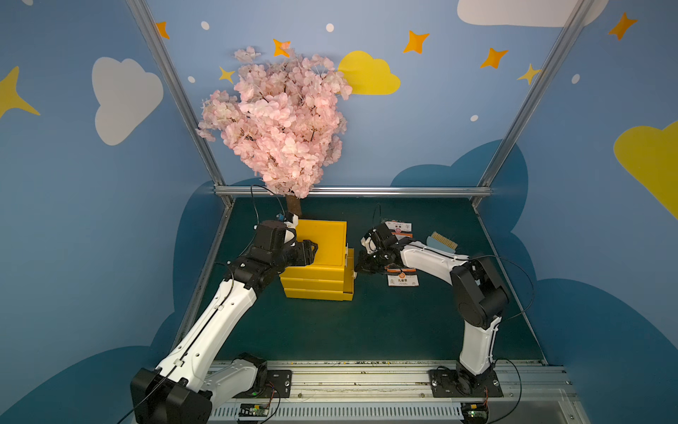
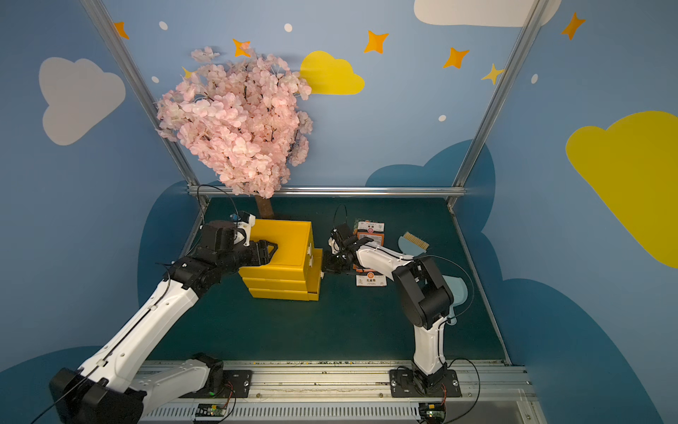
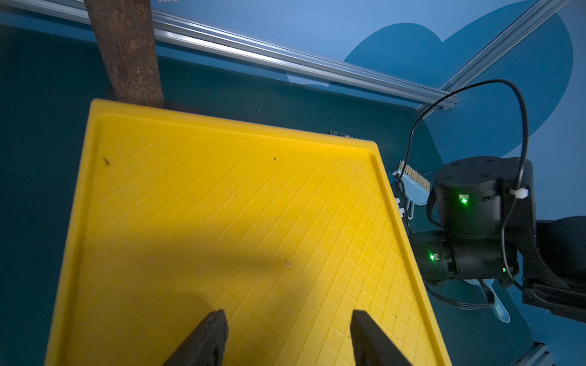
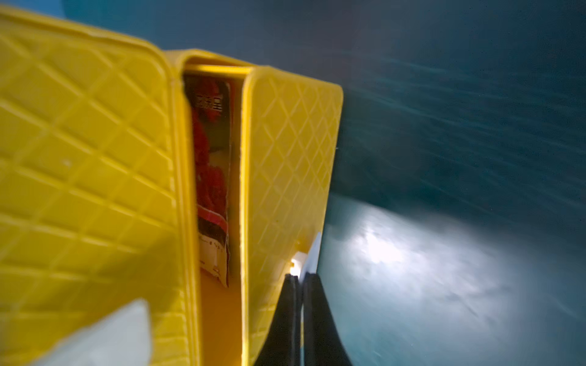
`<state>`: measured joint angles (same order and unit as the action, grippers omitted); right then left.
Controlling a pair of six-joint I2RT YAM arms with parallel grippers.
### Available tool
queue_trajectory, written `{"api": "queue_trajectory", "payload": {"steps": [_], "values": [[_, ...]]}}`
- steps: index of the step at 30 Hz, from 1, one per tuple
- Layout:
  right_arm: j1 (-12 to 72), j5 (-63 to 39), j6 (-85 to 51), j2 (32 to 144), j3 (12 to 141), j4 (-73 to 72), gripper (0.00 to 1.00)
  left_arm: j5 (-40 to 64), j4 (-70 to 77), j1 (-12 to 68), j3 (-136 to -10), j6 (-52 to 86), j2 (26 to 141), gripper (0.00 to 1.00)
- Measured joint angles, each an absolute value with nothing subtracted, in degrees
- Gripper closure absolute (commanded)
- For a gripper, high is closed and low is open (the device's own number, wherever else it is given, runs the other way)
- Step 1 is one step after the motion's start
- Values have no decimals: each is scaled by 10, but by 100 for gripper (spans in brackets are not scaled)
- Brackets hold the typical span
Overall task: Take the seed bags out of the drawer
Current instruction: Open the drawer in the storage box.
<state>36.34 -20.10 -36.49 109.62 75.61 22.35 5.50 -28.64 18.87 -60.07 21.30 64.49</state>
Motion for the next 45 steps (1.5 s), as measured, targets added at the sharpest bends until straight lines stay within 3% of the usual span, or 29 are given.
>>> {"api": "queue_trajectory", "payload": {"steps": [16, 33, 34, 39, 45], "values": [[278, -189, -307, 1014, 690, 286, 100, 55, -279, 189, -596, 214, 644, 33], [248, -186, -295, 991, 661, 290, 100, 57, -275, 189, -594, 215, 645, 33], [247, -184, -295, 990, 661, 290, 99, 57, -274, 189, -594, 215, 646, 33], [244, -161, -294, 982, 660, 298, 69, 58, -273, 189, -594, 215, 647, 33], [241, -119, -284, 941, 660, 321, 63, 58, -269, 190, -594, 215, 649, 33]]}}
